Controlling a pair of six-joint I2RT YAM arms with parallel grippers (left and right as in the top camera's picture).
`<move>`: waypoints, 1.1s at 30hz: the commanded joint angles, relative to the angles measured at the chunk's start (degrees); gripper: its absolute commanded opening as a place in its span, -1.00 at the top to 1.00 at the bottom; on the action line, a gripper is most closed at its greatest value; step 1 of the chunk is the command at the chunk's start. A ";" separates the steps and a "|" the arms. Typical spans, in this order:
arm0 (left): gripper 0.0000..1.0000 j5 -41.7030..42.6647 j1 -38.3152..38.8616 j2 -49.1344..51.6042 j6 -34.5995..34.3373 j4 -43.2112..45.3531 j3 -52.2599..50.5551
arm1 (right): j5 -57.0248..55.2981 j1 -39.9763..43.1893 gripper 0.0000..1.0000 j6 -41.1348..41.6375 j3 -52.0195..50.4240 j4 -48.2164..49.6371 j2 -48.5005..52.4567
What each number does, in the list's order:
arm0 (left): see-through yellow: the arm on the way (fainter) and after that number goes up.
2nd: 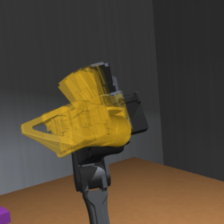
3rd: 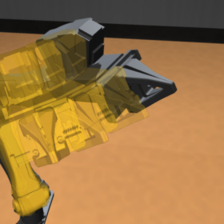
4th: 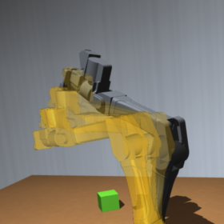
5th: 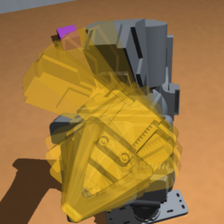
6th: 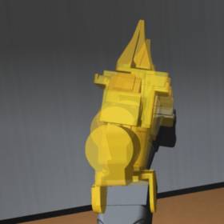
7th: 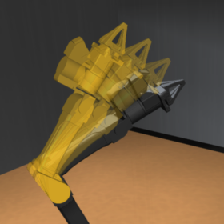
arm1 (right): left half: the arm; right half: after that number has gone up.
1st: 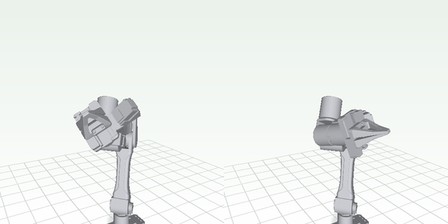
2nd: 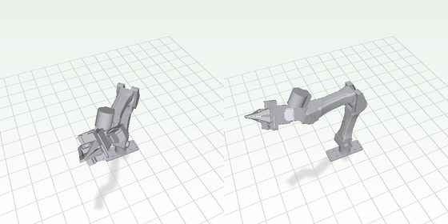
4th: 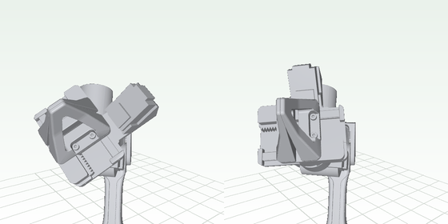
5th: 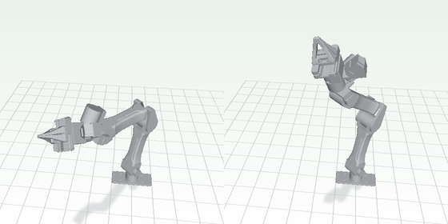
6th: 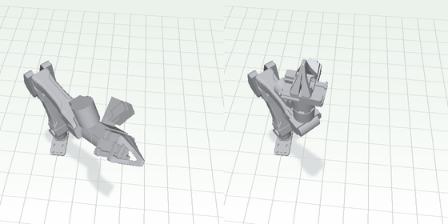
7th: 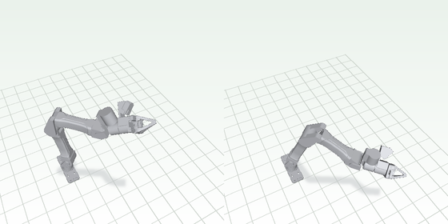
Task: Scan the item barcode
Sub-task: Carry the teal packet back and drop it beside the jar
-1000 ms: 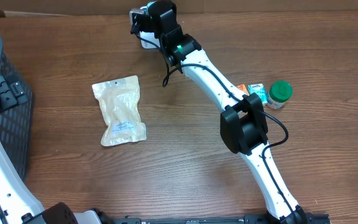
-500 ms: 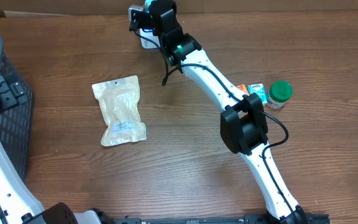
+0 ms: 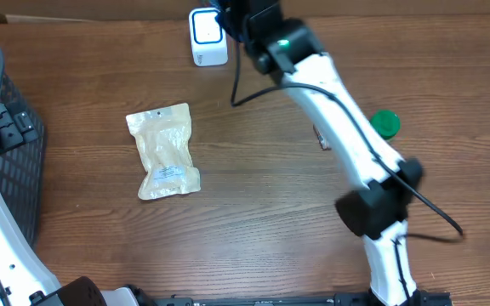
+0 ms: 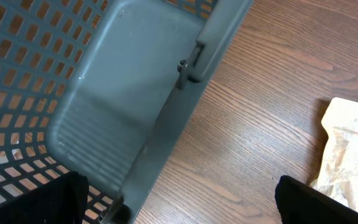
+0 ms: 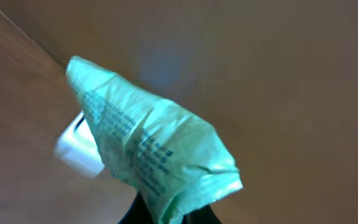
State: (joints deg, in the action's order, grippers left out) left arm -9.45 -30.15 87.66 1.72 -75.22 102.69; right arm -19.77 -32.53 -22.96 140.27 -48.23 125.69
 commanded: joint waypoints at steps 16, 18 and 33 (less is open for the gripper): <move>-0.99 0.07 -0.15 0.00 0.90 0.07 0.94 | 14.91 18.93 0.92 56.46 -10.45 -38.95 -5.11; -0.99 0.07 -0.15 0.00 0.90 0.07 0.94 | 17.66 21.46 0.92 56.41 -15.15 -37.03 -5.11; -0.99 0.07 -0.15 0.00 0.87 0.07 0.94 | 21.27 28.22 -0.24 50.99 -29.05 -30.38 -5.25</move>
State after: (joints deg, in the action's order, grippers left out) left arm -9.45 -30.15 87.68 1.72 -75.22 102.69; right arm -0.84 -4.49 30.72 107.63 -78.24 121.23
